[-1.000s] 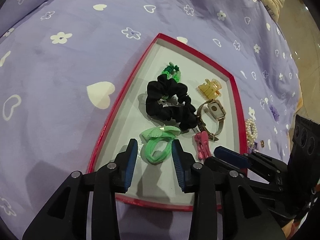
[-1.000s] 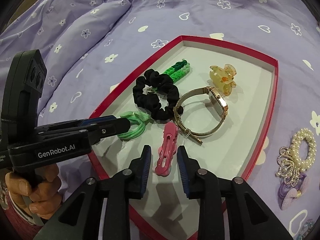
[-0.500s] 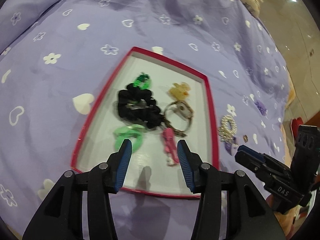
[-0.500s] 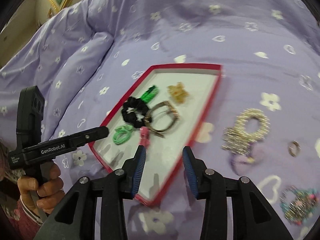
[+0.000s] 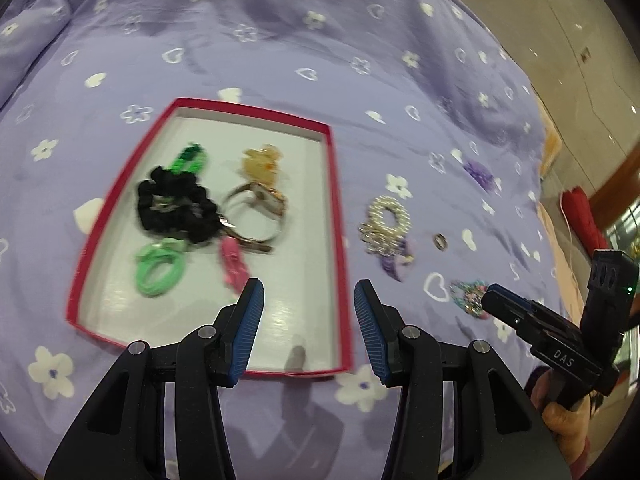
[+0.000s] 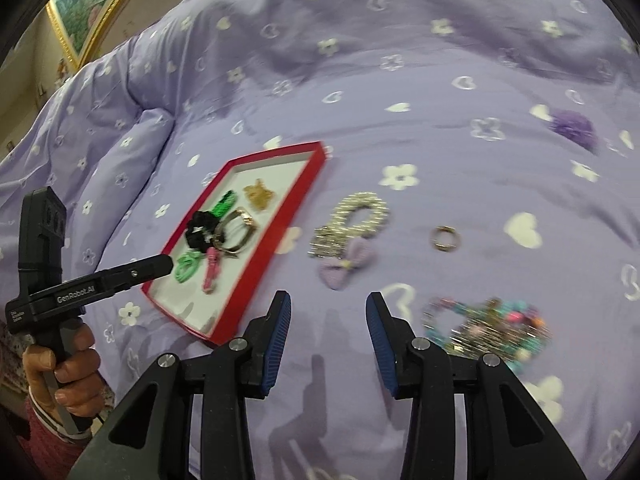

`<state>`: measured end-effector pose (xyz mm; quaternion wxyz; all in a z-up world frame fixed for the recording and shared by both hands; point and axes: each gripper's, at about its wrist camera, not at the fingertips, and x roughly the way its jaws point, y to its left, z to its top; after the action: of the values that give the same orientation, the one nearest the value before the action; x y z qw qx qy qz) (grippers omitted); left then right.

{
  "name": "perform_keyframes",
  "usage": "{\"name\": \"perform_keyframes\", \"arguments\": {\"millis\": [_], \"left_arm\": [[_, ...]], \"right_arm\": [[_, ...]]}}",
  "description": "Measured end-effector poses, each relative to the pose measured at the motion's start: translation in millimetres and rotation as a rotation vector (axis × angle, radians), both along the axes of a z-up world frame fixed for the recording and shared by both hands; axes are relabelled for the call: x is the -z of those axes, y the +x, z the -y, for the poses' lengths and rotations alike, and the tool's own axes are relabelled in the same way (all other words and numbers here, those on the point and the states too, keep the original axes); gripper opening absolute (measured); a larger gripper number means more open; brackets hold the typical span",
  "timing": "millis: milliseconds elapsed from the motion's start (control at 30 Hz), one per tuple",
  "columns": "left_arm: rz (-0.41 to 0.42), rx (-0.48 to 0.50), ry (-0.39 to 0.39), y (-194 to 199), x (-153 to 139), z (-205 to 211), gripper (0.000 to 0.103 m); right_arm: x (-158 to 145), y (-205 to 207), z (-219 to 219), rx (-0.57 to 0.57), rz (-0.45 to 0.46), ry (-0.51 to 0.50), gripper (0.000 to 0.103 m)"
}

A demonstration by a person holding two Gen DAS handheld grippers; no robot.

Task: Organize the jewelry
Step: 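Move left tool to the lavender bow tie while right moves to the beaded bracelet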

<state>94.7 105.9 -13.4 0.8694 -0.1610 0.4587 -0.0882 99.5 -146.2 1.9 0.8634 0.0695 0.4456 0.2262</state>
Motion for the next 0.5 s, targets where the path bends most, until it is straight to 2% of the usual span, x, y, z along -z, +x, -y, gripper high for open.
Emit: {"name": "perform_keyframes", "arguments": {"millis": [500], "left_arm": [[-0.028, 0.168, 0.069, 10.0, 10.5, 77.3, 0.046]], "right_arm": [[22.2, -21.1, 90.4, 0.191, -0.034, -0.036, 0.043]]}}
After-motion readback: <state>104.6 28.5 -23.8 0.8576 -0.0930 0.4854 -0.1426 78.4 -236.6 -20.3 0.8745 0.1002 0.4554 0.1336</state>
